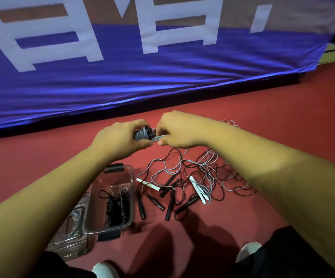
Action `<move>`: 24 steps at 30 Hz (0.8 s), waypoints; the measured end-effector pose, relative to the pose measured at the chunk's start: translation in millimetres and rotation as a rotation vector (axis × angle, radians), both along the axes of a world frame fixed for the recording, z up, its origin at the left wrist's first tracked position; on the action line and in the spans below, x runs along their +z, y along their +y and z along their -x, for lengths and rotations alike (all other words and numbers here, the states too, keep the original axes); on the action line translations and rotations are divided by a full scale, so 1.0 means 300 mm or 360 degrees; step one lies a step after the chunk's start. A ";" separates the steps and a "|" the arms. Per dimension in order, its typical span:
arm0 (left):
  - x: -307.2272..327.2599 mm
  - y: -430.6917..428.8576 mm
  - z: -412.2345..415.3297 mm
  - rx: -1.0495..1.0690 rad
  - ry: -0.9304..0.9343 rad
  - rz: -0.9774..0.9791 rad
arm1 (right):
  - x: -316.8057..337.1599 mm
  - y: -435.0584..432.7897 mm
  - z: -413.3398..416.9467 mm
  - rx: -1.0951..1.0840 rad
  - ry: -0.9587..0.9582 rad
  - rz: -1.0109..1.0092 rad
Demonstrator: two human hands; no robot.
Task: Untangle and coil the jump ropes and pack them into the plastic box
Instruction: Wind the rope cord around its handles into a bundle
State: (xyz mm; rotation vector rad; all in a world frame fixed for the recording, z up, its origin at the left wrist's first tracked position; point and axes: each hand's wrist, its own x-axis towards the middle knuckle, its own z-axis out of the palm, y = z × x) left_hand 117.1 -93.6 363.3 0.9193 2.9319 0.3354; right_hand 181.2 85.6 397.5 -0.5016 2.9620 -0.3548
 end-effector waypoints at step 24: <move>0.066 0.042 -0.095 0.0094 -0.1143 -0.1655 | -0.054 0.072 0.024 -0.0420 -0.0302 0.1359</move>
